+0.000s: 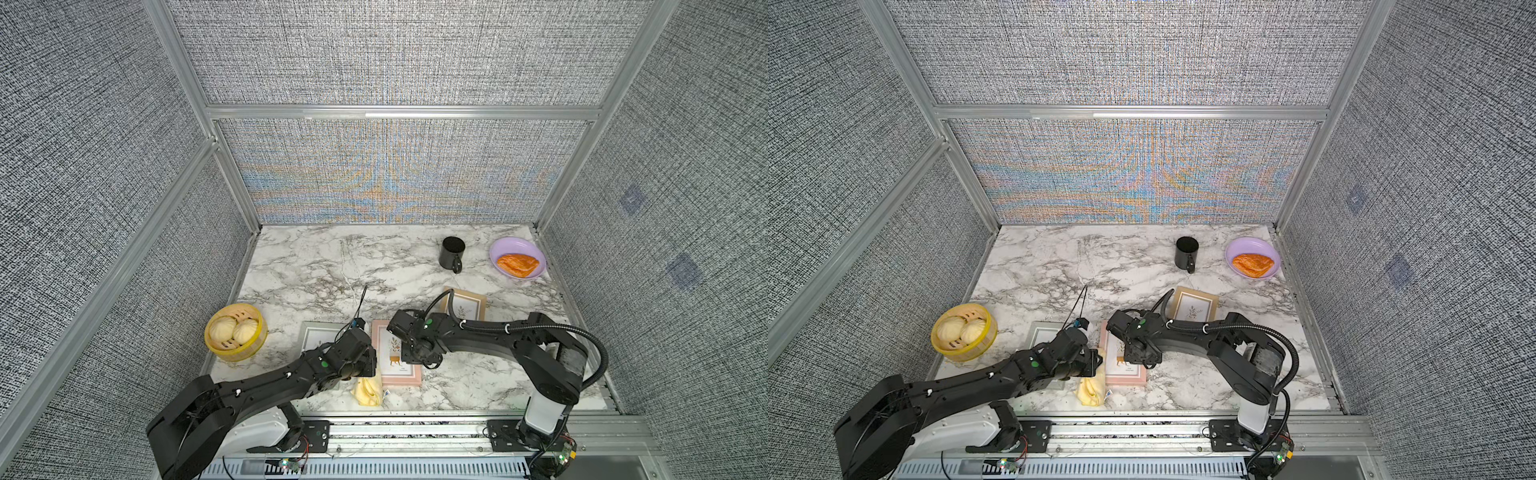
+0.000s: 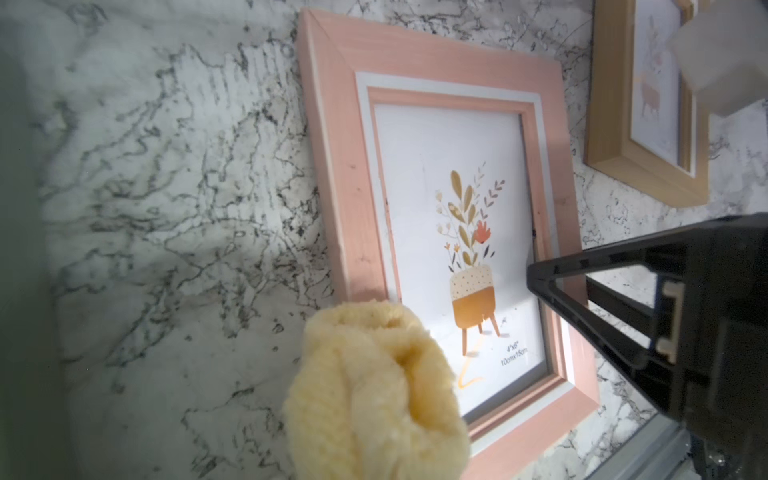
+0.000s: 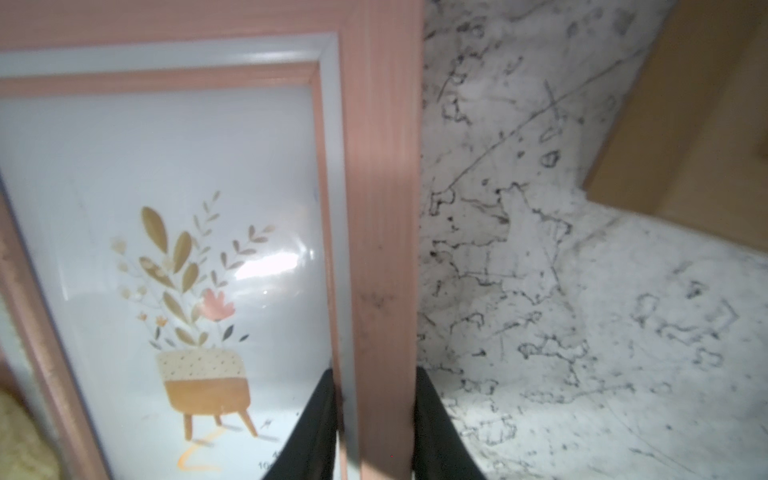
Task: Wipe the picture frame with a cloth
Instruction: Wipe the dirt from the picture frame.
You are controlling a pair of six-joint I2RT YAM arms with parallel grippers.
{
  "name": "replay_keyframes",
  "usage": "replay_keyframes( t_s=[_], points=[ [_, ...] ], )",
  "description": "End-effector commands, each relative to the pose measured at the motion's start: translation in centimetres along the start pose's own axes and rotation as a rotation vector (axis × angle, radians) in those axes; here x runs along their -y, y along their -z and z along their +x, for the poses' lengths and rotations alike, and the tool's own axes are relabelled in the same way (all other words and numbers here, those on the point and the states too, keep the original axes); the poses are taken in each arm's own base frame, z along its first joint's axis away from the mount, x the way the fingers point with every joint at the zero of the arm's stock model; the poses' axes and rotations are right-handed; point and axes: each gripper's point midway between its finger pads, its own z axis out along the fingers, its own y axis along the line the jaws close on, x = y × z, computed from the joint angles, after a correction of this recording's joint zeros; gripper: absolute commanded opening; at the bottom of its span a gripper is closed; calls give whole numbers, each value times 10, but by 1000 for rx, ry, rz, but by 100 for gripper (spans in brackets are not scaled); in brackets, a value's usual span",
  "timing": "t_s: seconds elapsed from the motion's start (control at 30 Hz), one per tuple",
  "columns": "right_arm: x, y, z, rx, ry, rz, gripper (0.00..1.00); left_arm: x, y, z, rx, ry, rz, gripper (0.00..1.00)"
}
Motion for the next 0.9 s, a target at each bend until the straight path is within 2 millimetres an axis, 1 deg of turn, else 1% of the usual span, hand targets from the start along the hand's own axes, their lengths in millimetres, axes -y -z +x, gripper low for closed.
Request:
replay_keyframes(
  t_s=[0.0,0.07,0.17,0.3,0.4,0.47,0.5,0.6,0.67,0.77,0.87],
  points=[
    [24,-19,23,-97,12,110,28,-29,-1,10,-18,33,-130,0],
    [22,-18,22,-95,15,109,29,-26,-2,-6,31,17,-150,0],
    [22,-17,20,-92,14,109,29,-18,-6,-35,79,-7,-192,0],
    [22,-15,20,-90,16,110,28,-3,-20,-78,112,-37,-177,0],
    [23,-15,20,-91,16,113,29,0,-31,-110,138,-39,-162,0],
    [23,-15,21,-92,15,111,29,2,-38,-126,141,-46,-158,0],
    [24,-16,21,-93,13,111,29,4,-42,-129,123,-55,-152,0],
    [23,-16,22,-95,12,106,29,14,-51,-122,41,-78,-114,0],
    [24,-16,22,-96,6,103,29,14,-50,-108,22,-59,-88,0],
    [23,-17,24,-101,6,96,29,8,-40,-79,-11,-39,-86,0],
    [23,-19,26,-107,3,88,29,0,-25,-45,-45,-25,-102,0]
  ],
)
